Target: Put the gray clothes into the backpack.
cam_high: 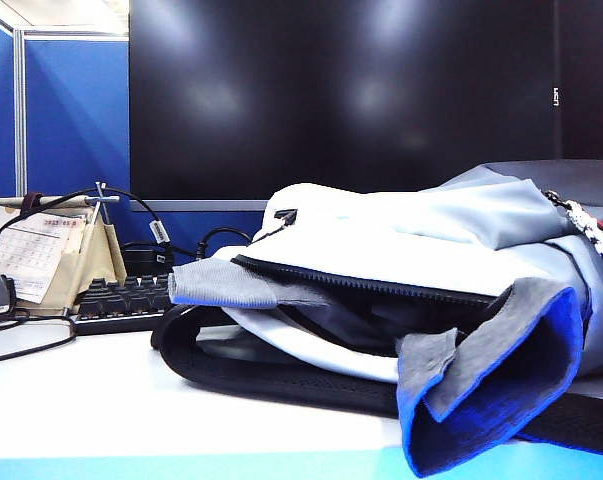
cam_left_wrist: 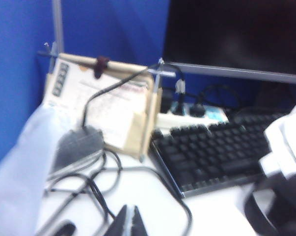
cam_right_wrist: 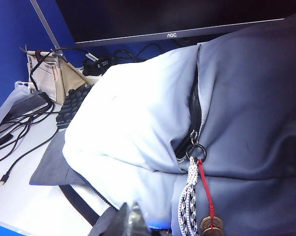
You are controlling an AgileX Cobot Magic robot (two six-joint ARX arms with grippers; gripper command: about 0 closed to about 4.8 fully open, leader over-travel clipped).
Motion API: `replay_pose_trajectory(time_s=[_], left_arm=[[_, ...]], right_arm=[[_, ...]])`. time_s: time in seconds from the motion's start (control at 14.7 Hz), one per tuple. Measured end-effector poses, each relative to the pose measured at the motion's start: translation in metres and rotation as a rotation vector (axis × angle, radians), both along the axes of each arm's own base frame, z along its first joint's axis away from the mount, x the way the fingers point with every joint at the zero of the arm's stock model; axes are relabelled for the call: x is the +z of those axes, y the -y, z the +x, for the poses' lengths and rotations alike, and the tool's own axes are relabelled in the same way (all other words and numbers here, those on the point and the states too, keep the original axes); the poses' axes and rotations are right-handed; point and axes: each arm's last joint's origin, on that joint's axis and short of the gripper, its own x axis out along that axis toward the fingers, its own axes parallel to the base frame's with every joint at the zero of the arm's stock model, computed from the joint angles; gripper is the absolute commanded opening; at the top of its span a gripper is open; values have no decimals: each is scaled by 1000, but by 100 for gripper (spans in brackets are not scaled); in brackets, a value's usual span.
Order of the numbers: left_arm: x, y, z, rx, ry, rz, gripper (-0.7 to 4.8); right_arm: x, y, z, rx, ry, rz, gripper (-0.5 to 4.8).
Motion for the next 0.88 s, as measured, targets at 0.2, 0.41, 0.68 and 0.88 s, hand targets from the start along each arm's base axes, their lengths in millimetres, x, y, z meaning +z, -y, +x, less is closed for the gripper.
replay_pose_trajectory(time_s=[0.2, 0.41, 0.68, 0.88], left_arm=[[1, -1, 0, 27, 11, 3, -3], [0, -1, 0, 38, -4, 2, -3], [0, -1, 0, 38, -3, 3, -3], [0, -1, 0, 37, -3, 2, -3]], right_arm=[[0, 0, 0, 0, 1, 0, -5], [0, 0, 0, 0, 1, 0, -5], [0, 0, 0, 0, 1, 0, -5], [0, 0, 0, 0, 0, 0, -5]])
